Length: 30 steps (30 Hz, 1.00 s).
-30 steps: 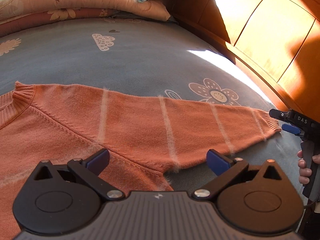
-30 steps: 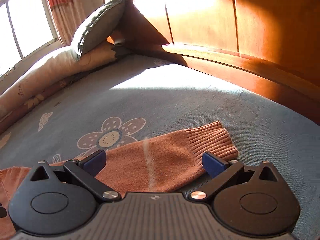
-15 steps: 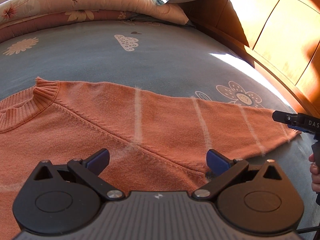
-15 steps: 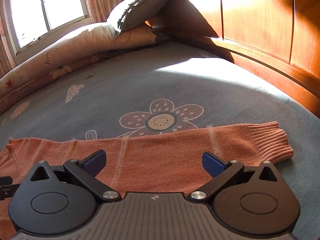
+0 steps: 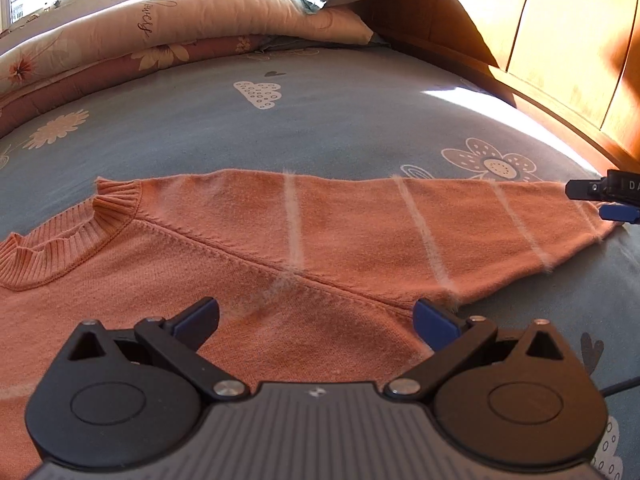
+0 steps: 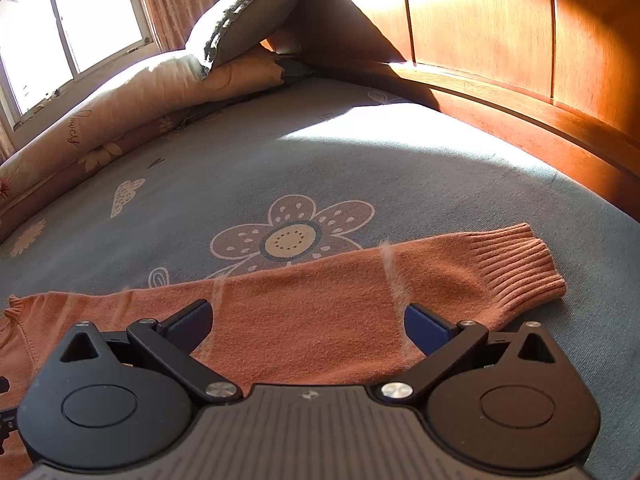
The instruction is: Fold clothes
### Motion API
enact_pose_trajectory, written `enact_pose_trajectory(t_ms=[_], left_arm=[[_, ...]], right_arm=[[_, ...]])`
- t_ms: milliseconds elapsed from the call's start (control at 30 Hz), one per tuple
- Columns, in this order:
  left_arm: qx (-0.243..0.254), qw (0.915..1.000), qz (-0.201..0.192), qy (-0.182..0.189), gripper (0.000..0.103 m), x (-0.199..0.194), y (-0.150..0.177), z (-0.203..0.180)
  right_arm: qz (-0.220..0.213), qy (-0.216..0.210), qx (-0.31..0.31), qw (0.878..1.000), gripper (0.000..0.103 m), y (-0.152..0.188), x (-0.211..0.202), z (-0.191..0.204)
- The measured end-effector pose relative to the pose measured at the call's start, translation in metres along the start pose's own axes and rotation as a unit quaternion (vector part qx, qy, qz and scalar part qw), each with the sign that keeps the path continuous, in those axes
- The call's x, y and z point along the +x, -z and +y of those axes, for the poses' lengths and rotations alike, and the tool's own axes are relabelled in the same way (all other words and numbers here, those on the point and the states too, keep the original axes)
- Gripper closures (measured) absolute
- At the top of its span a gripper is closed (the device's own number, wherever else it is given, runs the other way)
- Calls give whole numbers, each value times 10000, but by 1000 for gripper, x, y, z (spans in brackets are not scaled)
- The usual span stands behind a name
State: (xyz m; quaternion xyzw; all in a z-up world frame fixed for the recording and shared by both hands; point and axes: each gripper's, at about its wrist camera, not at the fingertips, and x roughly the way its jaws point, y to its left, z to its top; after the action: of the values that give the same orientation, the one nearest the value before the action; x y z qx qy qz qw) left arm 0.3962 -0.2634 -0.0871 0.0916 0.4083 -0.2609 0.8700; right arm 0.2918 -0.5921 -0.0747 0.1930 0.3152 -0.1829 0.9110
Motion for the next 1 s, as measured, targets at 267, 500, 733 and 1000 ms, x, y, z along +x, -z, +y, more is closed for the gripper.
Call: enact_pose_trajectory(t_ms=[267,500,733,1000], left_arm=[[-25,9998,53,180,1,-2,6,1],[-1,9996,240,-153,1,3,19,1],[428,9988,241,20,1,-34,35,-3],[64,9988,493,12,1,-68,81,25]], right_arm=[[-53,-33,7,10000,0,-3,-4,3],[-65,-46,-14,10000,0,-6,-11,11],[-210,-255,-110,9994,0,-14,-31,35],[-432,-900,-100,9950,0,-24,-76,63]])
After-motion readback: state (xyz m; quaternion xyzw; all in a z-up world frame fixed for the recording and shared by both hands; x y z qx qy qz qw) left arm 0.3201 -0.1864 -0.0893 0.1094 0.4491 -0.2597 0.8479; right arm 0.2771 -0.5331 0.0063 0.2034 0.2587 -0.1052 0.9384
